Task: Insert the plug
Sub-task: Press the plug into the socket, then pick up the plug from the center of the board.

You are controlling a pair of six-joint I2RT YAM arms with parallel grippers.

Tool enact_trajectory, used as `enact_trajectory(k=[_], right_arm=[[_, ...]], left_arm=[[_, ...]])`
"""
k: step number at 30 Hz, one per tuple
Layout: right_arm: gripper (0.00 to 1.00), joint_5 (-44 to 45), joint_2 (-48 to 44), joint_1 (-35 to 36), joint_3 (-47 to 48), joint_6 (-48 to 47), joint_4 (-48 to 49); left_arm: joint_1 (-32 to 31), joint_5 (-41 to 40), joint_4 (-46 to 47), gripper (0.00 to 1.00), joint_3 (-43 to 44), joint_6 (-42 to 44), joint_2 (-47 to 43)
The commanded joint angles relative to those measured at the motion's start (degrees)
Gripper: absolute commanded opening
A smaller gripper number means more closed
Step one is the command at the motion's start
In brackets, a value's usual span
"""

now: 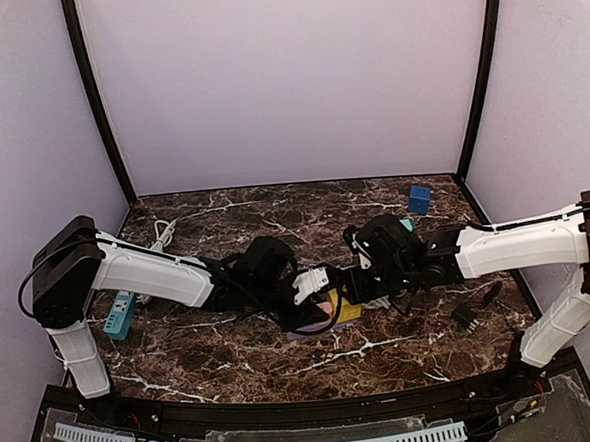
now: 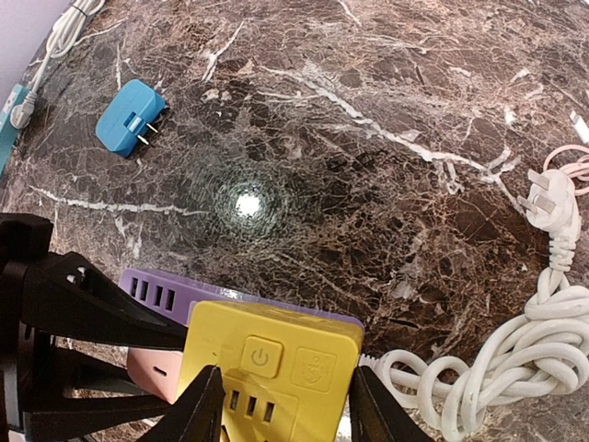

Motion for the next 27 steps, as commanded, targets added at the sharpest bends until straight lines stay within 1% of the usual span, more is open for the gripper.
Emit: enact_trajectory(k=[1, 2, 4, 6, 11, 18, 22, 25, 27], right_arm=[[0.46, -8.6, 2.8, 3.6, -2.0, -0.1, -2.5], [0.46, -8.3, 2.6, 3.6, -2.1, -0.1, -2.5], [0.46, -7.6, 2.4, 3.6, -2.2, 0.0, -2.8], [0.46, -7.4, 2.3, 3.7, -2.1, 0.0, -3.3], [0.47, -4.9, 1.8, 3.6, -1.0, -0.5, -4.6], [0.53, -1.1, 0.5, 3.3, 2.1, -2.5, -8.2], [0.57, 2.0, -2.8, 2.0, 4.0, -5.0, -10.1], [0.58, 4.2, -6.9, 0.1, 5.2, -7.8, -11.2], [0.59, 4.8, -10.0, -1.9, 5.2, -9.4, -11.5]], left_arm=[[-1.6, -5.7, -6.0, 0.37, -1.1, 5.0, 6.2], [-1.7, -6.1, -6.0, 0.39, -0.8, 5.2, 5.8], [-1.7, -6.7, -6.1, 0.48, -0.6, 5.7, 5.2], [-1.6, -7.4, -5.9, 0.52, -0.6, 6.3, 4.5], [-1.6, -7.3, -6.1, 0.56, -1.1, 7.4, 2.1], [-1.5, -5.4, -6.2, 0.70, -3.3, 8.5, -4.4], [-0.6, -1.7, -7.2, 0.75, -4.7, 9.0, -10.7], [2.4, 4.7, -10.2, 0.76, -4.8, 7.5, -15.8], [4.4, 5.6, -11.6, 0.76, -5.4, 5.5, -18.5]])
